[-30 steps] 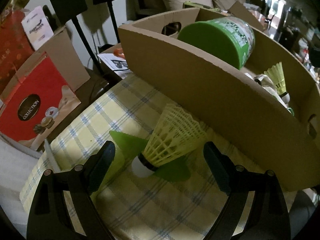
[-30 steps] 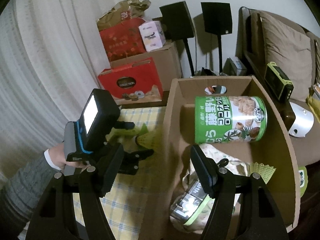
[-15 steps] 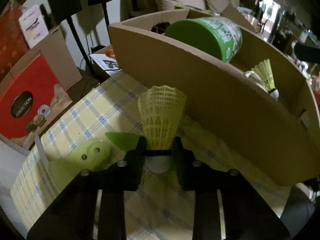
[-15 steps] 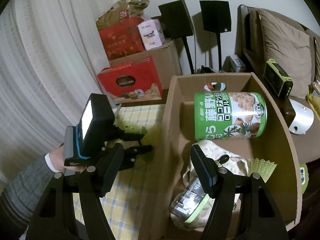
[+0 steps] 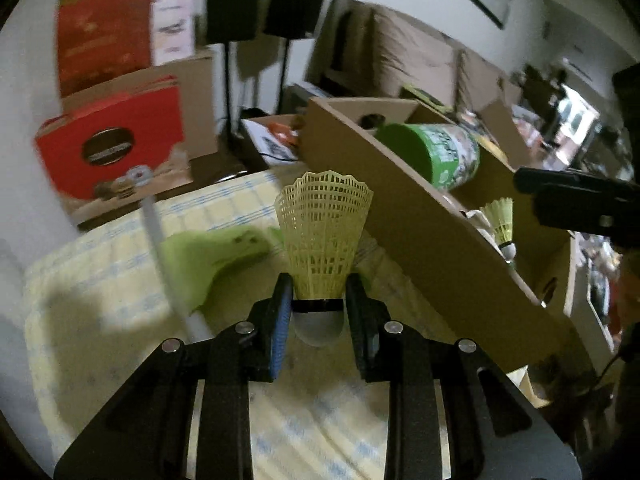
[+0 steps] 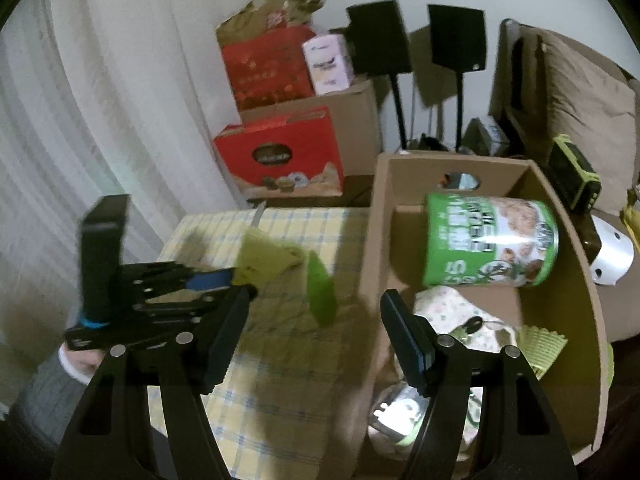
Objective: Organize objects
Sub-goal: 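Grasp the green leaf-shaped plastic piece with the right gripper while the left gripper holds the shuttlecock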
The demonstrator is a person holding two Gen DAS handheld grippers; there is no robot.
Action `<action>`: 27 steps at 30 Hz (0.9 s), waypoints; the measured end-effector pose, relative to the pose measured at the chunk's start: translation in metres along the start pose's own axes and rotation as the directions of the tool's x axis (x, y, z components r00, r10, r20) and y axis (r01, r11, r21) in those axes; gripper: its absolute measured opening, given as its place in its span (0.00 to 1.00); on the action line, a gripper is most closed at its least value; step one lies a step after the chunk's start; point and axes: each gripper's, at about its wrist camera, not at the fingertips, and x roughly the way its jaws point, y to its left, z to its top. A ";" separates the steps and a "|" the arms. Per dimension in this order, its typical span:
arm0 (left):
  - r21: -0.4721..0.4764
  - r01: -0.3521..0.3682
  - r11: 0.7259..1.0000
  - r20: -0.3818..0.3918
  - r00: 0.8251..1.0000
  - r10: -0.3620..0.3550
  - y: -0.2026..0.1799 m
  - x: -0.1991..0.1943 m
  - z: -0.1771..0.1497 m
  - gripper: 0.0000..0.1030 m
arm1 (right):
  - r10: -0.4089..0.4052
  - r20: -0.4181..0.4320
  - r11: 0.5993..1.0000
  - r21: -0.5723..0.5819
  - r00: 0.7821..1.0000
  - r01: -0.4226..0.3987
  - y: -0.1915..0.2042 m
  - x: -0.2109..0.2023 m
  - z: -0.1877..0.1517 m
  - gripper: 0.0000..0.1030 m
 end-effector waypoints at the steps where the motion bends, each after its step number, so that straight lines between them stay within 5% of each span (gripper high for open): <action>1: -0.008 -0.018 1.000 0.005 1.000 0.018 0.000 -0.007 -0.003 0.24 | -0.001 -0.010 1.000 -0.010 1.000 0.001 0.002 0.003 0.000 0.67; 15: -0.207 -0.112 0.972 -0.001 0.993 0.114 0.029 -0.056 -0.046 0.24 | -0.098 -0.212 0.986 -0.156 0.972 0.065 0.046 0.088 0.012 0.42; 27: -0.279 -0.089 0.956 0.035 0.994 0.103 0.049 -0.080 -0.064 0.24 | -0.246 -0.396 0.964 -0.193 0.885 0.182 0.043 0.172 0.009 0.40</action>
